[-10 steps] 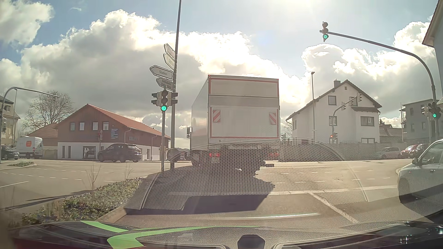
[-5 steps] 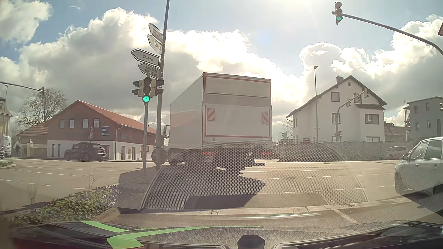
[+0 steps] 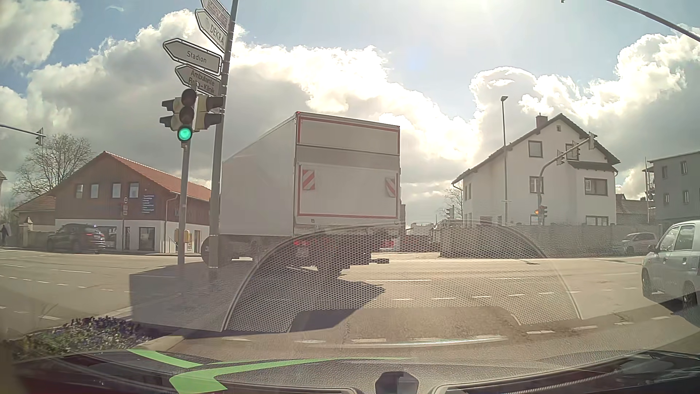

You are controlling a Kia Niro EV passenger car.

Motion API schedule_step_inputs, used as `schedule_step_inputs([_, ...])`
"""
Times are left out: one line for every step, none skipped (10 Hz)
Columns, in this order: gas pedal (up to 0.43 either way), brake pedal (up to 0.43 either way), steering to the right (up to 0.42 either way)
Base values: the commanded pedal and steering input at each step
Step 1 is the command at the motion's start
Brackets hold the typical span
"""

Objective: Follow the waypoints while adhering to traffic rules and regulations

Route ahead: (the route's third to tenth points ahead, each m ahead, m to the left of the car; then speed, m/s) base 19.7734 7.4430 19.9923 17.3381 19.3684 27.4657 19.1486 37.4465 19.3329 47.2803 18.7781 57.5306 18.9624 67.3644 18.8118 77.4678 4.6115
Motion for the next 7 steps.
schedule_step_inputs([0.157, 0.000, 0.021])
schedule_step_inputs([0.150, 0.000, 0.021])
schedule_step_inputs([0.138, 0.000, 0.021])
schedule_step_inputs([0.110, 0.000, 0.021])
schedule_step_inputs([0.118, 0.000, 0.021])
schedule_step_inputs([0.138, 0.000, 0.020])
schedule_step_inputs([0.169, 0.000, 0.020])
